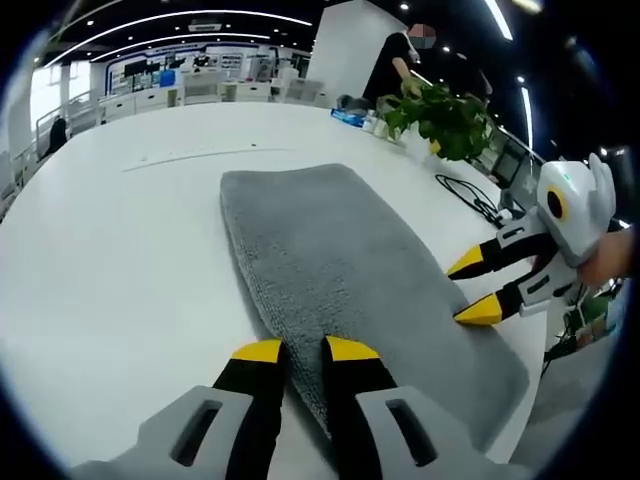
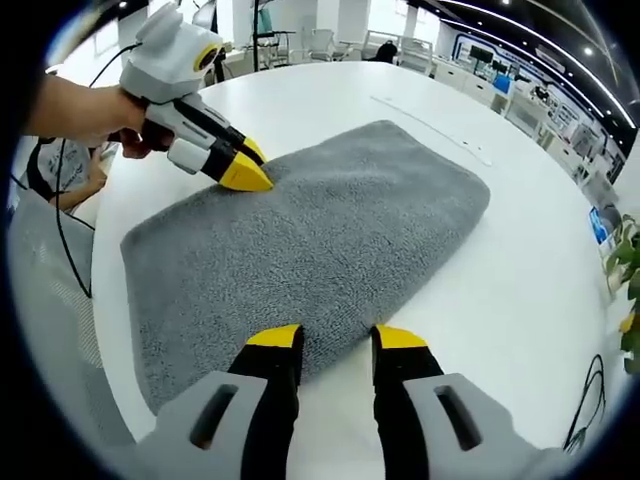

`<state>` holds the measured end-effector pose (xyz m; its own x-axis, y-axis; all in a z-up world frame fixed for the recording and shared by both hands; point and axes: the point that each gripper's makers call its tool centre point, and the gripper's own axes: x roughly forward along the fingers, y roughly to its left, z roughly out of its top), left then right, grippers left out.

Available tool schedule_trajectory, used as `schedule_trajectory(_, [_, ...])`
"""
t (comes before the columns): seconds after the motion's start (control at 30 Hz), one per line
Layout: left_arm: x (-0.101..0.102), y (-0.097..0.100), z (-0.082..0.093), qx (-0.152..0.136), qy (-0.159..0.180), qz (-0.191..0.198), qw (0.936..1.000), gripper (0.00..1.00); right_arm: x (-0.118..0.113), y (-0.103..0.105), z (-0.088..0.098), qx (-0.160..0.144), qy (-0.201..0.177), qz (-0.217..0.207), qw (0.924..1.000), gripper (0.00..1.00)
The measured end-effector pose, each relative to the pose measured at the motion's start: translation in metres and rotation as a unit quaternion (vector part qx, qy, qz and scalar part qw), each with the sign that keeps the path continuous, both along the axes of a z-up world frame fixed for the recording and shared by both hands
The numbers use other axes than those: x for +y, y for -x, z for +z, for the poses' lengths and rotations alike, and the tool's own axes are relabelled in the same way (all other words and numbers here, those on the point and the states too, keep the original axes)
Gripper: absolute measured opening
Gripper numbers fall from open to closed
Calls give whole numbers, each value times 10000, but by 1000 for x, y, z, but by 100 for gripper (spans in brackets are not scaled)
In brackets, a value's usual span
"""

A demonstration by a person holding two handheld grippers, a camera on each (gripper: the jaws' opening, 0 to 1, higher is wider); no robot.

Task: Fold the towel on the table until its edges align and the towel forms a compact rectangular stack.

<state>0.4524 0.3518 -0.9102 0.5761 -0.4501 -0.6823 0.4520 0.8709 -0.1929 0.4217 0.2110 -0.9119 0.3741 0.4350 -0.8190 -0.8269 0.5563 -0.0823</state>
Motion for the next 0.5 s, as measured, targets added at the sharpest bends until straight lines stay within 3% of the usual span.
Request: schedule_trajectory(0.5, [-36, -9, -1, -31, -3, -173, 9998, 15, -35, -4, 0, -57, 136, -184, 9997, 26])
